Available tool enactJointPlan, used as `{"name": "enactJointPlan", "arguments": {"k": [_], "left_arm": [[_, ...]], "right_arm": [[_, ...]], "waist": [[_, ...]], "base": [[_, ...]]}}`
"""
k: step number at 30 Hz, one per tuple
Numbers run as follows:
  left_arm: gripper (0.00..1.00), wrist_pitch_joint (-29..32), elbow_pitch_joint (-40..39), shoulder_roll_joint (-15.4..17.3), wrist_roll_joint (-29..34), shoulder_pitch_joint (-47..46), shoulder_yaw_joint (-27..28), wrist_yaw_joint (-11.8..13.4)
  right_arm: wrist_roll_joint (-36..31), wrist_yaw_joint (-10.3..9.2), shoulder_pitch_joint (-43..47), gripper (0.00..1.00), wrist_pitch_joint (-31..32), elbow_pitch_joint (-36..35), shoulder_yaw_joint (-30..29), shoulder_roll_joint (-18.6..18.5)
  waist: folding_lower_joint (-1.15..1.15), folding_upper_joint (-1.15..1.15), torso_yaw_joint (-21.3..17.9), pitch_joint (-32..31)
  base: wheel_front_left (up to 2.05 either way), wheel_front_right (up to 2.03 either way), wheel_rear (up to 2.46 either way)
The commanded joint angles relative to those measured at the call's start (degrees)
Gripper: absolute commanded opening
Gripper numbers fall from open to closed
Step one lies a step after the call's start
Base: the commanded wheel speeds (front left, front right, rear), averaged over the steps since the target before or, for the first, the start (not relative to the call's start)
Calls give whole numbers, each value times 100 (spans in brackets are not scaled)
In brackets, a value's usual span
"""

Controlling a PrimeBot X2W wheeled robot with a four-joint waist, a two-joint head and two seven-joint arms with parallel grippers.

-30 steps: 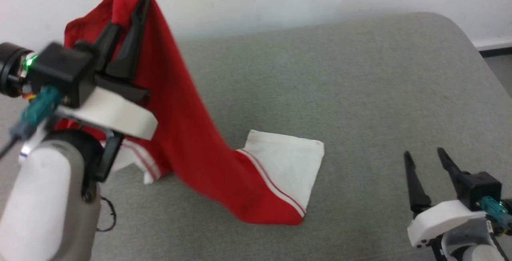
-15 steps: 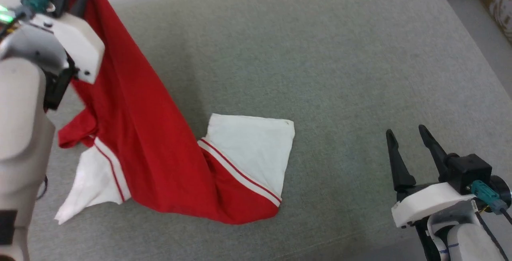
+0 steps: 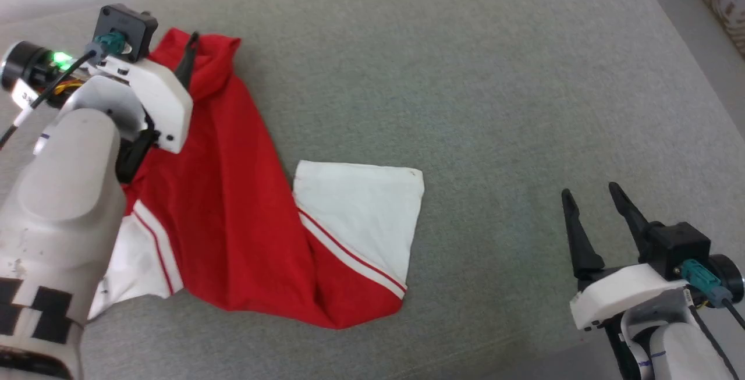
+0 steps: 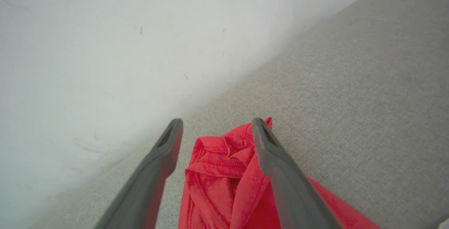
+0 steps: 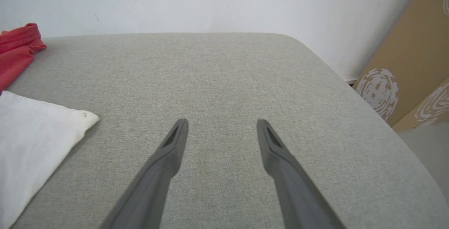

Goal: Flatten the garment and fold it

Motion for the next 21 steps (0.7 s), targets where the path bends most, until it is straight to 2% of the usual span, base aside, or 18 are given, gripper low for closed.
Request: {"name": "enactJointPlan", "arguments": {"k": [1, 6, 9, 10, 14, 21], "left_arm": [[100, -244, -5, -106, -97, -53, 74, 24], [100, -879, -291, -261, -389, 216, 334, 210], [100, -1128, -734, -299, -594, 596, 546, 413], [100, -1128, -734, -299, -594, 596, 546, 413], [100, -1260, -1599, -279, -749, 1401, 726, 749], [100, -1283, -3437, -317, -1058, 3327, 978, 1482]], "right_arm": [[-81, -12, 7, 100, 35, -41, -58, 9], [-267, -12, 166, 100, 198, -214, -296, 9], [-364, -12, 284, 100, 314, -325, -380, 9], [-364, -12, 284, 100, 314, -325, -380, 9], [-434, -12, 445, 100, 456, -485, -442, 9], [-431, -12, 645, 100, 637, -644, -373, 8]], "waist": [[-1, 0, 354, -373], [-1, 0, 814, -778], [-1, 0, 1106, -974], [-1, 0, 1106, -974], [-1, 0, 1500, -1142], [-1, 0, 2019, -1260]], "base": [[0, 0, 0], [0, 0, 0], [0, 0, 0], [0, 0, 0], [0, 0, 0], [0, 0, 0]]}}
